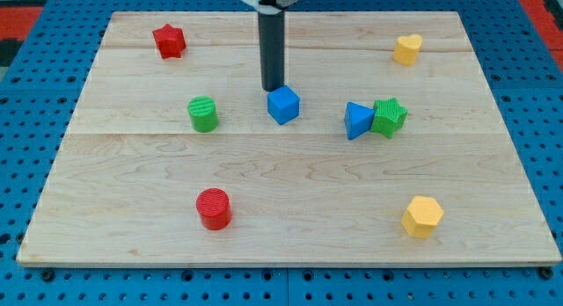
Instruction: Push the blue cube into the blue triangle
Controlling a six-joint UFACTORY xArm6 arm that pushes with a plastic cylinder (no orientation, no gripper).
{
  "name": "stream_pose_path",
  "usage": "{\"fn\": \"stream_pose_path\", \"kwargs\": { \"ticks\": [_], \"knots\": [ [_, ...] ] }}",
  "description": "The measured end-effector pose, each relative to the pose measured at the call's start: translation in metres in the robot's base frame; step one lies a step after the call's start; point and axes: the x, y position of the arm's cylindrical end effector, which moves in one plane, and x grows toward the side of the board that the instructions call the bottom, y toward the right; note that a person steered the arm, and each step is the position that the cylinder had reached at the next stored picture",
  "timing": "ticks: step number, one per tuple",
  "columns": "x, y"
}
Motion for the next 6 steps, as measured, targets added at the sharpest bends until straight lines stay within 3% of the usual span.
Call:
{"fn": "stream_pose_path", "kwargs": {
  "ticks": [2, 3, 4, 5, 6],
  "knots": [
    [0.072, -0.044],
    [0.044, 0.031],
    [0.04, 0.017],
    [0.034, 0.08],
    [0.065, 0.022]
  ]
}}
